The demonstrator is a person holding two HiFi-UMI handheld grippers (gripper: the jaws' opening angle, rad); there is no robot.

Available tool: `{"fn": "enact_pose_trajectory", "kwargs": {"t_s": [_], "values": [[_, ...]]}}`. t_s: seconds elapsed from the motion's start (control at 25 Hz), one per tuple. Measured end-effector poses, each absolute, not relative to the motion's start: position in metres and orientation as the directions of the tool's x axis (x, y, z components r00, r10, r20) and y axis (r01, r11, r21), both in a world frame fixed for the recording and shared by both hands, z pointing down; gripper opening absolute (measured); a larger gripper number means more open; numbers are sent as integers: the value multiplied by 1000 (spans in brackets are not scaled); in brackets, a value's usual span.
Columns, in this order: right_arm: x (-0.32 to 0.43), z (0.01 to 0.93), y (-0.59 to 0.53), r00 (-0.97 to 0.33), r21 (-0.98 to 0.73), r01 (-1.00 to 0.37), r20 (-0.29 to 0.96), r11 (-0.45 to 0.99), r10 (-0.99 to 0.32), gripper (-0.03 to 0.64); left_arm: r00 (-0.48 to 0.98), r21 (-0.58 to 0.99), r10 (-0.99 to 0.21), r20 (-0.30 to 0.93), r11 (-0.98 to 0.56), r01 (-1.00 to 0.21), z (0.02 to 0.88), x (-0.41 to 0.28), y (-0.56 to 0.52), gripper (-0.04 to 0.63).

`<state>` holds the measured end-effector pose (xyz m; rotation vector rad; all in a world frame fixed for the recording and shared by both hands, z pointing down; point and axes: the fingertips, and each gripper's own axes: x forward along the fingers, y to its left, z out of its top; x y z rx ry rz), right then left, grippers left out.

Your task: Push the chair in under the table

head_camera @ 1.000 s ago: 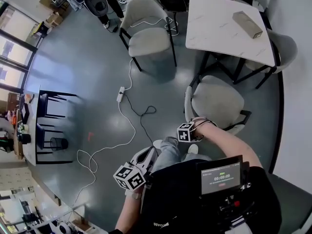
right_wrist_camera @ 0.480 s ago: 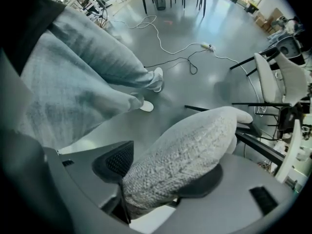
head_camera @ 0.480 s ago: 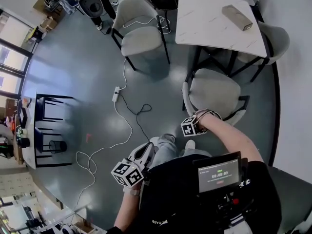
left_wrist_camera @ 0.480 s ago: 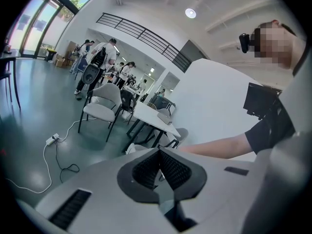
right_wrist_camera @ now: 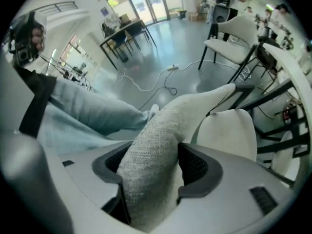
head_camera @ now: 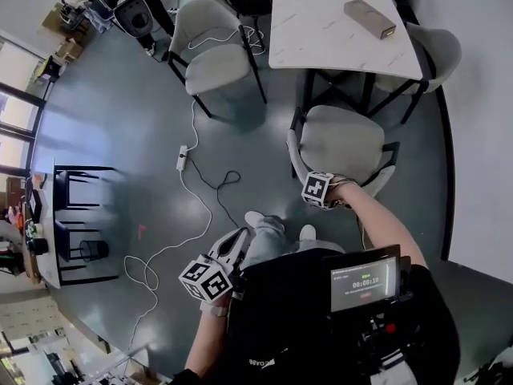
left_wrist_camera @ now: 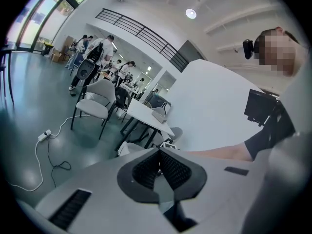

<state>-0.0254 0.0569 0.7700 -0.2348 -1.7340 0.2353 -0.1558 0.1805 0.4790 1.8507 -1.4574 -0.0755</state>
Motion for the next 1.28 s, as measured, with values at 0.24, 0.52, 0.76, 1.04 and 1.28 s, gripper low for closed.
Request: {"fn": "enact_pose_trajectory", "kwargs": {"t_s": [0.24,0.52,0.76,1.04,1.28], "values": [[-27,711,23,-498,-350,-253,847,902,189,291,411,563,-822,394,-138,-815,479,-149,154,6],[73,677,-16,-638,-470,-674,760,570,-127,290,487,480,-705,516,-234,-846,507,-141,102,6],[159,687,-2,-516,-437,-850,801,294,-304,290,604,527,-543,583,-313,-790,550,-108,61,8],[197,697,46,-402,-445,-895,840,-39,-365,290,738,649,-299,605,-352,-674,610,-47,48,103],[168,707,48,-394,-492,-846,837,-204,-380,291,777,721,-174,605,-294,-627,657,-34,40,193]]}}
